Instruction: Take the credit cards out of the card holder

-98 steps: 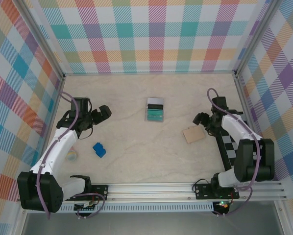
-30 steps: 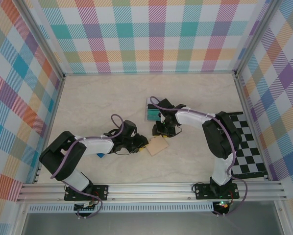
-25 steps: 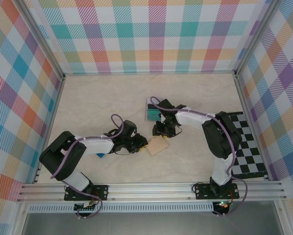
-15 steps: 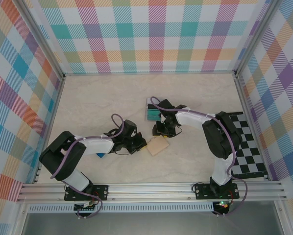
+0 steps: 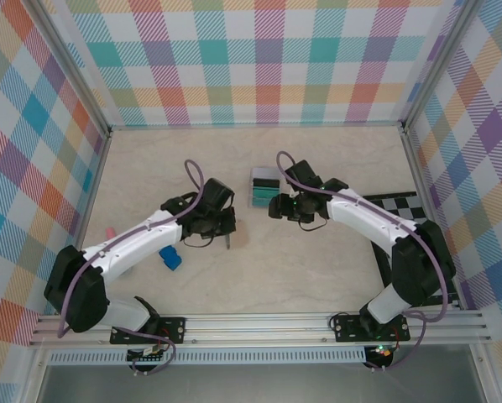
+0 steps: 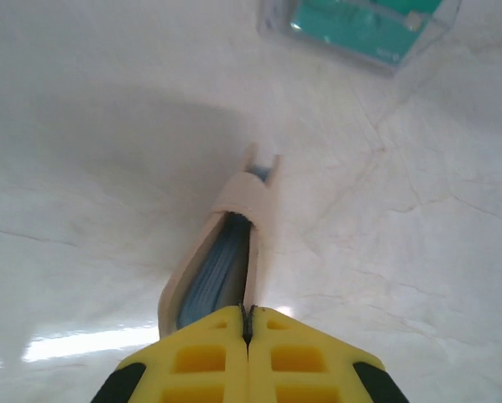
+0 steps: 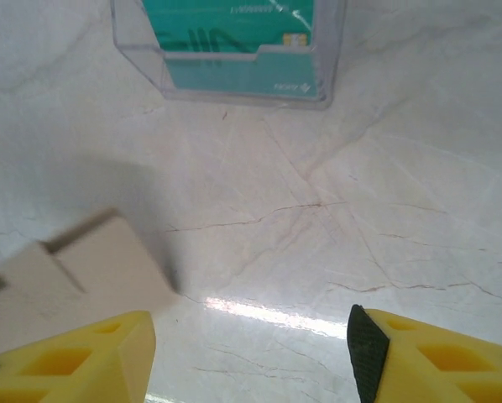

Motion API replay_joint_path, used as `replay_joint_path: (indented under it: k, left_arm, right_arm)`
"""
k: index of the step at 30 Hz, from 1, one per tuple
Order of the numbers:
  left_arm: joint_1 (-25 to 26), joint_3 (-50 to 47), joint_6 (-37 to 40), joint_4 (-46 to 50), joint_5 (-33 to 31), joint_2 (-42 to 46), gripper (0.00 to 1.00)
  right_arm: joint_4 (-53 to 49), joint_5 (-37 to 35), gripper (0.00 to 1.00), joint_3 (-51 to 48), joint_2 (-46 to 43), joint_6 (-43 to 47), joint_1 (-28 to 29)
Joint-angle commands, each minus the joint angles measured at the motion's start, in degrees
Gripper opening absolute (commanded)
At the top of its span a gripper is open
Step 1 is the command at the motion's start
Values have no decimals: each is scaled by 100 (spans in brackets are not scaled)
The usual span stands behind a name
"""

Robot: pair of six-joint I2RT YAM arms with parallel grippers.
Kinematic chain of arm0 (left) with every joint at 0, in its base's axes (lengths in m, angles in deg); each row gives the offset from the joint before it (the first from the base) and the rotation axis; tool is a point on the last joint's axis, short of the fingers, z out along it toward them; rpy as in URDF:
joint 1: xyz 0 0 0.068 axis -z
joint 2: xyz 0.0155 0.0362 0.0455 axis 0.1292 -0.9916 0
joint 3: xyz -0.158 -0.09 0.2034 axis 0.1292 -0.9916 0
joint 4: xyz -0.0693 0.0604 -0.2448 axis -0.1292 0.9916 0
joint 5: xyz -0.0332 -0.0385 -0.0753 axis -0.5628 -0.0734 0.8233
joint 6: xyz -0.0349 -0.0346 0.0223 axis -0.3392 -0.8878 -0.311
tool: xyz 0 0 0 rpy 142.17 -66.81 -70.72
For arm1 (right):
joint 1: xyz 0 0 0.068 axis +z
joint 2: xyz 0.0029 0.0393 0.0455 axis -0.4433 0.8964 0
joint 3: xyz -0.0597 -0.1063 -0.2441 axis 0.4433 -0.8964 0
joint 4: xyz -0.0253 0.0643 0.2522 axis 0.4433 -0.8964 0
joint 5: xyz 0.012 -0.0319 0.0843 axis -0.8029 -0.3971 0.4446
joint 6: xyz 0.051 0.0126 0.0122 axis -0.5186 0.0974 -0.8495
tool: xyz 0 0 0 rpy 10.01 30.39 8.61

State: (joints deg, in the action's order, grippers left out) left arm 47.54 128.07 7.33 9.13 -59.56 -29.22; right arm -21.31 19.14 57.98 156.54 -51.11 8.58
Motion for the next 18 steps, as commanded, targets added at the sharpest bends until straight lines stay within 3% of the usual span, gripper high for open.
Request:
replay_joint_path:
  k: [1, 5, 11, 15, 18]
  left_arm:
    - [86, 608, 779, 1936, -1598, 19, 0]
    - [235, 1125, 702, 2630, -2774, -329, 0]
    - [673, 1665, 305, 3238, -3709, -1325, 0]
    - [1010, 1899, 243, 3045, -3545, -1882, 0]
    - [1230, 1950, 230, 2598, -2919, -2171, 0]
  right_arm:
    - [-113, -330, 65, -161, -220, -213, -61]
    - [-135, -490, 66, -304, -420, -393, -153]
    - [-130, -513, 66, -524, -648, -606, -329]
    - [-163, -598, 66, -643, -777, -691, -405]
    - [-152, -663, 66, -776, -881, -796, -481]
